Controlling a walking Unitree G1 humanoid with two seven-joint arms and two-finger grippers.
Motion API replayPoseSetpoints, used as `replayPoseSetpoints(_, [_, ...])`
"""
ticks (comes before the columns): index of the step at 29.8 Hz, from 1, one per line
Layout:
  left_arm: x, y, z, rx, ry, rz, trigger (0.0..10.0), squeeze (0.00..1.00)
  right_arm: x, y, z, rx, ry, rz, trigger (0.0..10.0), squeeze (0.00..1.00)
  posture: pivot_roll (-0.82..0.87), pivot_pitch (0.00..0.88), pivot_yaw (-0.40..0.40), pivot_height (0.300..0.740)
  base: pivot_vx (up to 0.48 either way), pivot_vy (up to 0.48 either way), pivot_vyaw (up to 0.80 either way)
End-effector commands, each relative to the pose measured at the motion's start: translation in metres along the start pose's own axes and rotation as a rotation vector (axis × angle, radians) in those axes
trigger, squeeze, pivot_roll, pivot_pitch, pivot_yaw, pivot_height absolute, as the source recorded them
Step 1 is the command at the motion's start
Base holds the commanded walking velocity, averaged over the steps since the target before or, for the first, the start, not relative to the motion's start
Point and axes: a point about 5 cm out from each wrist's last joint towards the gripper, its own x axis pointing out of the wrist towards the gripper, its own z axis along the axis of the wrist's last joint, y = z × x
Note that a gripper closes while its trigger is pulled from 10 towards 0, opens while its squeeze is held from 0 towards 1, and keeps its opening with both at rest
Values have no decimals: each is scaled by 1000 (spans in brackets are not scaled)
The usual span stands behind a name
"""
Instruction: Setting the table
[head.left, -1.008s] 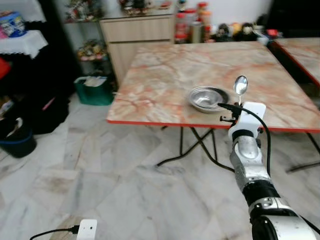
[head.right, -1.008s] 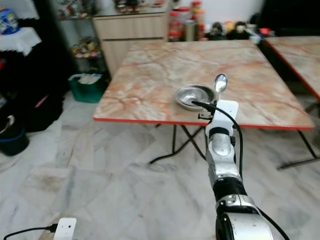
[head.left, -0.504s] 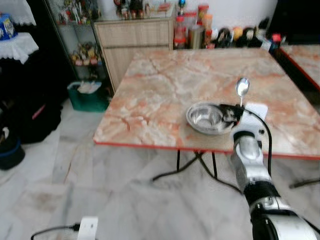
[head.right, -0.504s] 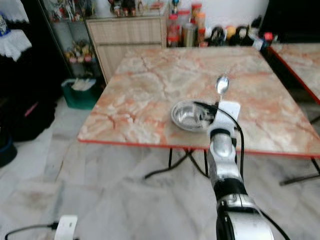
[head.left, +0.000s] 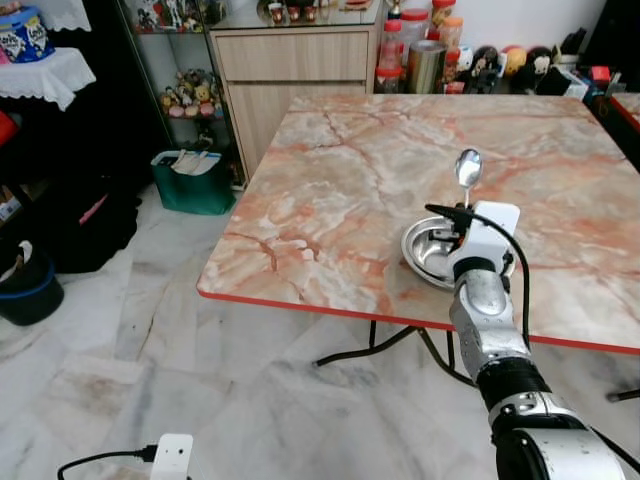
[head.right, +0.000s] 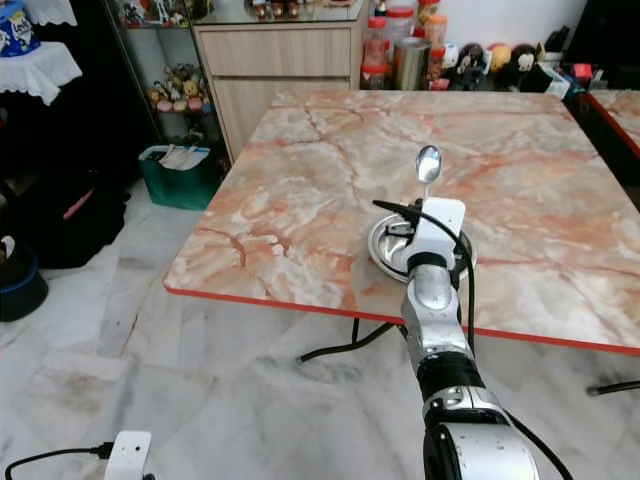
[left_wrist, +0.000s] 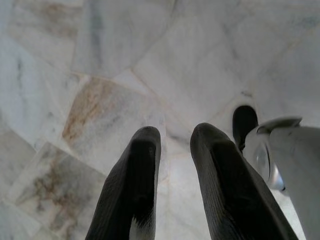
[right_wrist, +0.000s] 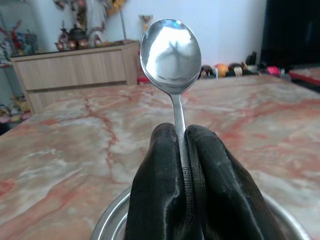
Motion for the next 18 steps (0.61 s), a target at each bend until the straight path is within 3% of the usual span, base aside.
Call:
replayPoseSetpoints(1, [0, -1, -2, 18, 14, 0, 10000, 0, 3, -2, 5, -10, -10, -6, 10000, 0, 65, 0, 46, 740, 0, -345, 0])
replayPoseSetpoints(5, [0, 0, -2, 17, 12, 1, 10000, 0, 2, -2, 4, -14, -3, -6, 10000, 0, 65, 0, 45, 740, 247, -343, 441])
replayPoseSetpoints(12, [0, 1, -2, 17, 11, 3, 10000, 0, 2, -2, 3, -8, 2, -8, 10000, 0, 64, 0, 44, 740, 251, -343, 0])
replayPoseSetpoints(18, [0, 0, -1, -7, 9, -5, 10000, 0, 3, -2, 2, -6, 8, -7, 10000, 0, 64, 0, 43, 740, 0, 0, 0])
